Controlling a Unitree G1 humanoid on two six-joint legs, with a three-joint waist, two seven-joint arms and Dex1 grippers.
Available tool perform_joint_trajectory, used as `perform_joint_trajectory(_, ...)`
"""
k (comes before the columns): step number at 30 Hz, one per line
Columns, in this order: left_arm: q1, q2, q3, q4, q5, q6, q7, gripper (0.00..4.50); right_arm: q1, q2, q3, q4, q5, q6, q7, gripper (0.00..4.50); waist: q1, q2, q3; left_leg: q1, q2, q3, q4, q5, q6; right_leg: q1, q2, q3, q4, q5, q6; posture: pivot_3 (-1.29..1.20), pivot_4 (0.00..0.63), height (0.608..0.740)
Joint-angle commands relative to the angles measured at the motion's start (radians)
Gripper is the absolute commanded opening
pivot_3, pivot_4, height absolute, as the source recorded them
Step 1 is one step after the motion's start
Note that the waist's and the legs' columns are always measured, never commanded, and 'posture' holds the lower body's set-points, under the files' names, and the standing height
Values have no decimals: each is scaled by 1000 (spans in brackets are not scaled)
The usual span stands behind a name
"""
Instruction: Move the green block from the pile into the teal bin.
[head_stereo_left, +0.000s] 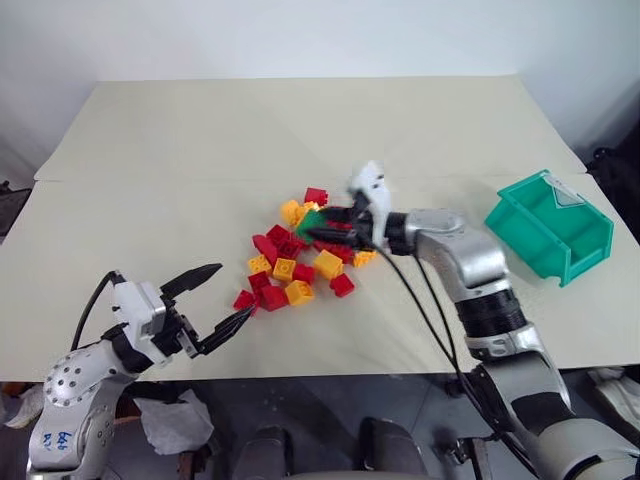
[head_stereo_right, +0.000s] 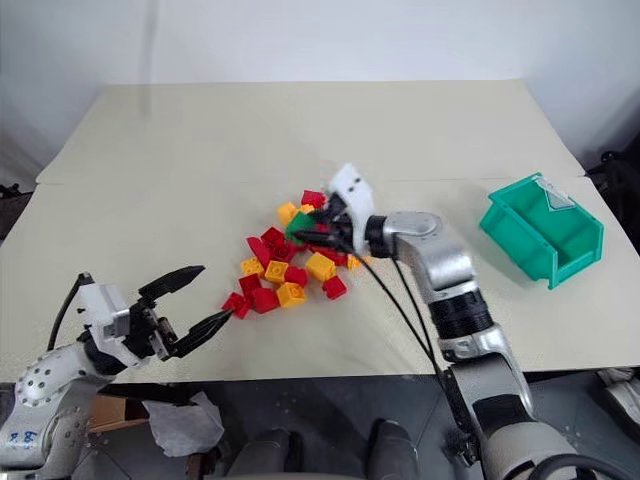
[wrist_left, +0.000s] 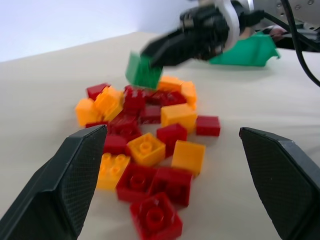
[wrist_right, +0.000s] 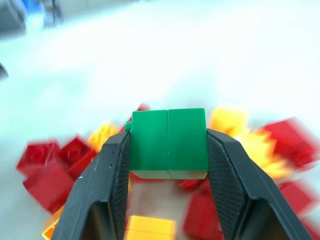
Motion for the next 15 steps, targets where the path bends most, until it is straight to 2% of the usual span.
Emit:
perform_joint_trajectory(1, -46, 5, -41, 5, -9, 7, -27, 4500, 67, -48, -132, -106, 72, -87, 5, 1793, 3, 0, 0, 0, 0, 0, 0, 0, 0, 0, 0, 0, 0, 0, 0, 0, 150, 740)
perform_joint_trajectory(2, -91, -3, -77, 20, -4, 12, -39, 4500, 117, -89, -208, -140, 88, -100, -3, 1793, -9, 0, 0, 0, 0, 1, 0, 0, 0, 0, 0, 0, 0, 0, 0, 0, 150, 740)
perform_joint_trajectory(5, -187, -24, -147, 56, 3, 22, -60, 4500, 219, -186, -357, -189, 105, -128, -38, 1793, 25, 1, 1, 0, 0, 0, 1, 0, 0, 1, 0, -1, 0, 0, 0, 0, 150, 740)
perform_joint_trajectory(8, -290, -61, -233, 114, 22, 38, -81, 4500, 283, -313, -530, -106, 71, -161, -133, 1793, 43, 2, 1, -1, -2, 3, 3, -1, 2, 1, -1, 1, -3, 1, 2, 0, 150, 740)
perform_joint_trajectory(13, -357, -95, -293, 166, 54, 12, -114, 4500, 301, -412, -569, 61, 19, -230, -185, 1793, 21, 2, 1, 2, 0, 6, 1, -1, 2, 2, 0, 2, -3, 1, 2, 0, 150, 740)
perform_joint_trajectory(15, -382, -107, -305, 187, 63, 2, -119, 4500, 263, -443, -570, 188, -17, -240, -253, 1793, 9, 2, 1, 3, 0, 7, 0, 0, 2, 2, 0, 2, -3, 1, 1, 0, 150, 740)
